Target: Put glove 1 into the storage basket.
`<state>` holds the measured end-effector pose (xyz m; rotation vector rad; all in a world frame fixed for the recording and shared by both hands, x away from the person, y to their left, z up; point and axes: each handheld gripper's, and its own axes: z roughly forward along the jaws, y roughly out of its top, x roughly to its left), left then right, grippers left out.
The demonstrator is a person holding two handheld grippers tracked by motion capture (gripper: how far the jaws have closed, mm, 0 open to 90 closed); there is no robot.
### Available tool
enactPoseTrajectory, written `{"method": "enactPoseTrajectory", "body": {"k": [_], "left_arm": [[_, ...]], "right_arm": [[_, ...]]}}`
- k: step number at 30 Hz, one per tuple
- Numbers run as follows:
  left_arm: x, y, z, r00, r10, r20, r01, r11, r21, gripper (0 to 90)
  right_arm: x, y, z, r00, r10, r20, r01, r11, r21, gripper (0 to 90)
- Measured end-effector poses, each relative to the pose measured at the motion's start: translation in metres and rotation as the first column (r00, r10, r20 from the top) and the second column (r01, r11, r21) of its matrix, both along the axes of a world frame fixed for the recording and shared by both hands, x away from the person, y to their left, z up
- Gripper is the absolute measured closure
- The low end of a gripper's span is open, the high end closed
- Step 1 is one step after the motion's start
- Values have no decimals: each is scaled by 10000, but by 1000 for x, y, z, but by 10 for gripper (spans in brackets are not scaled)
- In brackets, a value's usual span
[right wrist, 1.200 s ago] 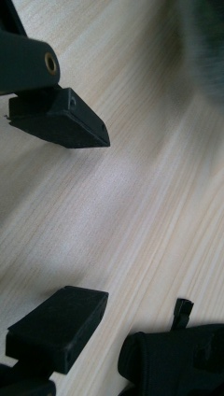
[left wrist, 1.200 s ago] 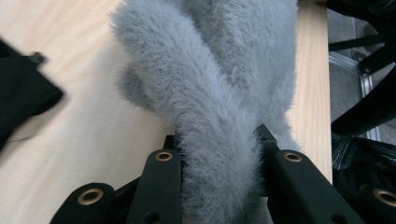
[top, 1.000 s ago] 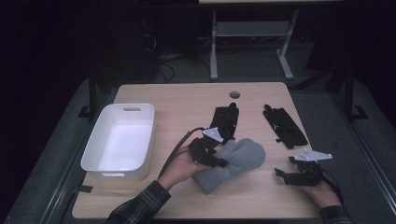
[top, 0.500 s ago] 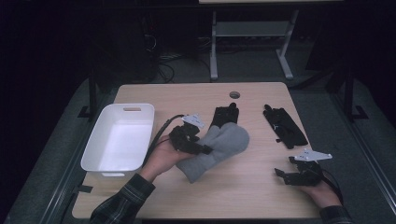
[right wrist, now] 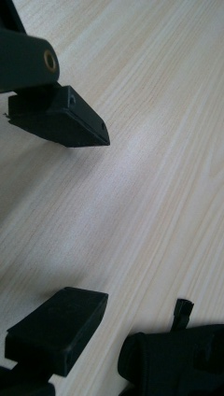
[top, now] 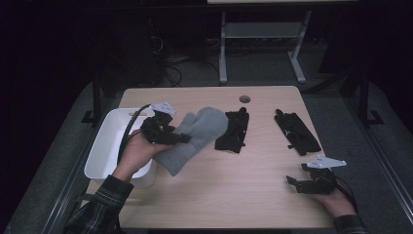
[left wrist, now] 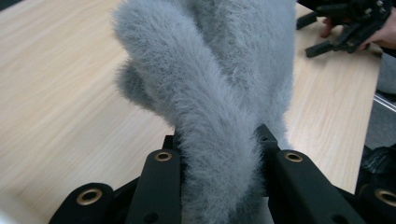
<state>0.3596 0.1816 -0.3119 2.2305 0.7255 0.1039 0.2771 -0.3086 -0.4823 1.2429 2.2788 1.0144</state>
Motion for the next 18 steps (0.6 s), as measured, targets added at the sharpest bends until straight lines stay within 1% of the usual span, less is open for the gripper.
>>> {"method": "enactPoseTrajectory", "body": {"k": [2, 3, 9, 13, 17, 18], "left_arm": [[1, 9, 3, 9998, 173, 12, -173, 9998, -61, 706], [1, 15, 5, 9994, 340, 7, -339, 9993, -158, 706], [0, 47, 16, 9952, 964, 154, -961, 9951, -222, 707], [-2, 72, 21, 9875, 1560, 214, -1551, 9871, -395, 707], [-2, 97, 23, 9768, 2116, 330, -2103, 9769, -377, 707], [-3, 103, 22, 9733, 2272, 314, -2260, 9734, -375, 707]], "right_arm": [[0, 0, 0, 10000, 1, 1, -1, 10000, -3, 199], [0, 0, 0, 10000, 0, 1, 0, 10000, -3, 199], [0, 0, 0, 10000, -11, -3, 11, 10000, -1, 198], [0, 0, 0, 10000, -19, -3, 19, 10000, 2, 197], [0, 0, 0, 10000, -29, 1, 29, 10000, -5, 197], [0, 0, 0, 10000, -31, 4, 31, 10000, -8, 196]]}}
